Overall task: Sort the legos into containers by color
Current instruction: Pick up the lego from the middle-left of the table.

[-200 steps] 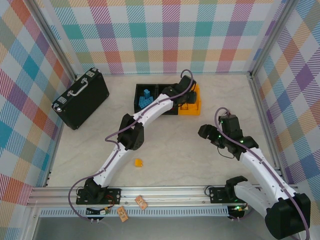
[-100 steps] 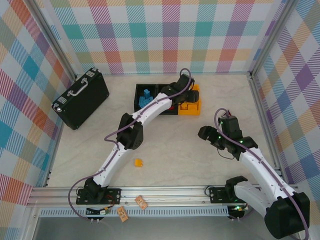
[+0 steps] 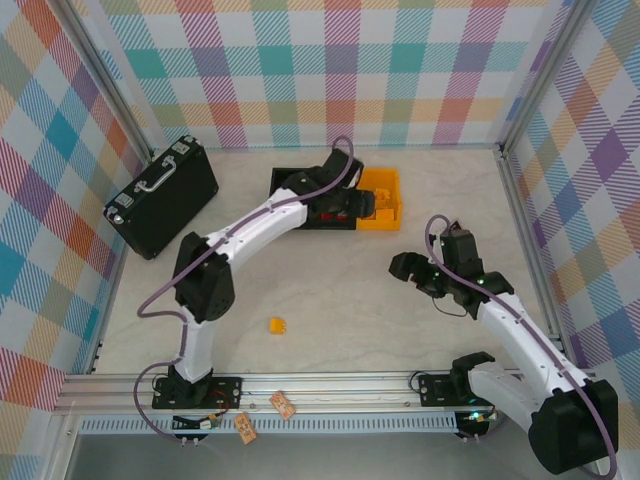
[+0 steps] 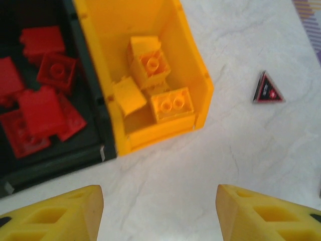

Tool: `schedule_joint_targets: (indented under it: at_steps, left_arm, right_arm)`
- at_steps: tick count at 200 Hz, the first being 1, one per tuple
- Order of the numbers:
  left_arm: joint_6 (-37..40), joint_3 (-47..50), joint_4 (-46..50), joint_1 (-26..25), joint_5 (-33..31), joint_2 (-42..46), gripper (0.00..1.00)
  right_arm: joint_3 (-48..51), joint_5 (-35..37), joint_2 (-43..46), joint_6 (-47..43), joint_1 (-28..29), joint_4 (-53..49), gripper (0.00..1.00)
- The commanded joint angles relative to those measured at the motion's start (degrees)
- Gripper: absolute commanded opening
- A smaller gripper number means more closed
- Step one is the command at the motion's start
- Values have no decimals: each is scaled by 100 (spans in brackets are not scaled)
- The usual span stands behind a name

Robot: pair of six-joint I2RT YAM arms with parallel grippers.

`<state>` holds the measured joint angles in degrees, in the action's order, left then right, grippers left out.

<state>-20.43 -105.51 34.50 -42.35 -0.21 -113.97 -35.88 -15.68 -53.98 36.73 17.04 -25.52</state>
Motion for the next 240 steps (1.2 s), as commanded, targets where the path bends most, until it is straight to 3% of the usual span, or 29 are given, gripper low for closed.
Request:
schedule_joint_targets:
  at_steps: [1, 57, 139, 186, 240]
  left_arm:
    - [-184, 769, 290, -33, -83, 537, 60]
    - [-546, 2794, 415, -34, -237, 1956, 62]
    - [-940, 4538, 932, -57, -143, 3298, 65]
    - [-1580, 5468, 1035, -232, -199, 3475, 72]
    - [-2183, 5966, 810, -494, -166, 3173, 74]
  right_arm:
    - [-34, -416, -72, -323, 201, 179, 74]
    - [-234, -328, -369, -569, 923, 305, 74]
    - [-306, -379, -849, -842, 1952, 577, 74]
    - [-227, -313, -1148, -700, 2281, 813, 74]
    - [-391, -184, -1399, -673, 2399, 808, 74]
